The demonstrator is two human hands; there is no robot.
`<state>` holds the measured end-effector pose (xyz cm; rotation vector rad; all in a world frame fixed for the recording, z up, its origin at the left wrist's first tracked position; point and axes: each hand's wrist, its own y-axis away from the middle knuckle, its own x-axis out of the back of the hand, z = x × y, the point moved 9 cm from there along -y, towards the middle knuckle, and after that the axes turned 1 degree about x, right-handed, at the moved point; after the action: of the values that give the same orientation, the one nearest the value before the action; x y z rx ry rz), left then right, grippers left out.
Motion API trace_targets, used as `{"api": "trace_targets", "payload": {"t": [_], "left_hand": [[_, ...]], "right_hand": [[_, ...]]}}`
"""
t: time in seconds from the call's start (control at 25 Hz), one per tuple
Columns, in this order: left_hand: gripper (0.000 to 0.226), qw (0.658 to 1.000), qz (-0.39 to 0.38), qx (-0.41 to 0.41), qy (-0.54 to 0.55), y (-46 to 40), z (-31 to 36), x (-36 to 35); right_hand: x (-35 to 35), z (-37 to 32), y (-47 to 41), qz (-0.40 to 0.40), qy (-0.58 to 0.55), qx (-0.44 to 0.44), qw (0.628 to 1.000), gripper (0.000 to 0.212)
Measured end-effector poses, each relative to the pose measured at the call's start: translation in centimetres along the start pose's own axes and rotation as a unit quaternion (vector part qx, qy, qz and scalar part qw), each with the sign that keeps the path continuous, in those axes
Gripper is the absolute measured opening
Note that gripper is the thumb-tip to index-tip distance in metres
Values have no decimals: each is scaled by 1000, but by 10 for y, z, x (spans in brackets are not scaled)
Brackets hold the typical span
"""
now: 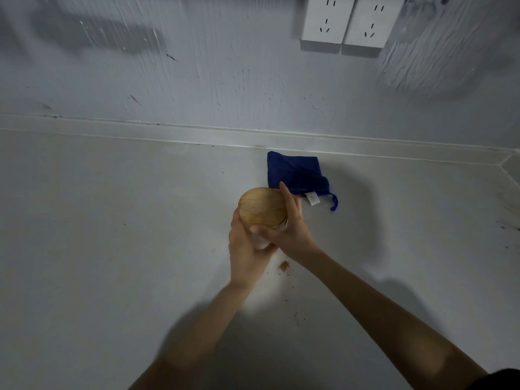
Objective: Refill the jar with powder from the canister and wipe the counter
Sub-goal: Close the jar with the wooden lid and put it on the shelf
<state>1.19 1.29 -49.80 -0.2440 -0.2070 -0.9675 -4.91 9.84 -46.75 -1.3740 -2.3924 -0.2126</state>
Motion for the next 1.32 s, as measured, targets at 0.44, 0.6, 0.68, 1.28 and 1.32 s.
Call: {"api": "trace_targets", "payload": {"t": [0.44,0.6,0.68,1.28,1.32], "left_hand": [[80,979,-182,51,-77,-6,-6,11],[81,984,-170,21,-42,-8,19,14],[81,987,-160,-13,-17,-12,37,16],[74,955,-162,-247,27,-37,271,38],[76,952,-160,-259,27,-38,284,40]], "right_hand": [[3,30,0,-54,-41,-49,996,74],[22,16,0,-40,-82,-44,995,74],[36,-4,0,-27,-97,-17,995,77],[175,-231,12,81,-2,211,974,68],[182,-244,13,86,13,222,971,69]]}}
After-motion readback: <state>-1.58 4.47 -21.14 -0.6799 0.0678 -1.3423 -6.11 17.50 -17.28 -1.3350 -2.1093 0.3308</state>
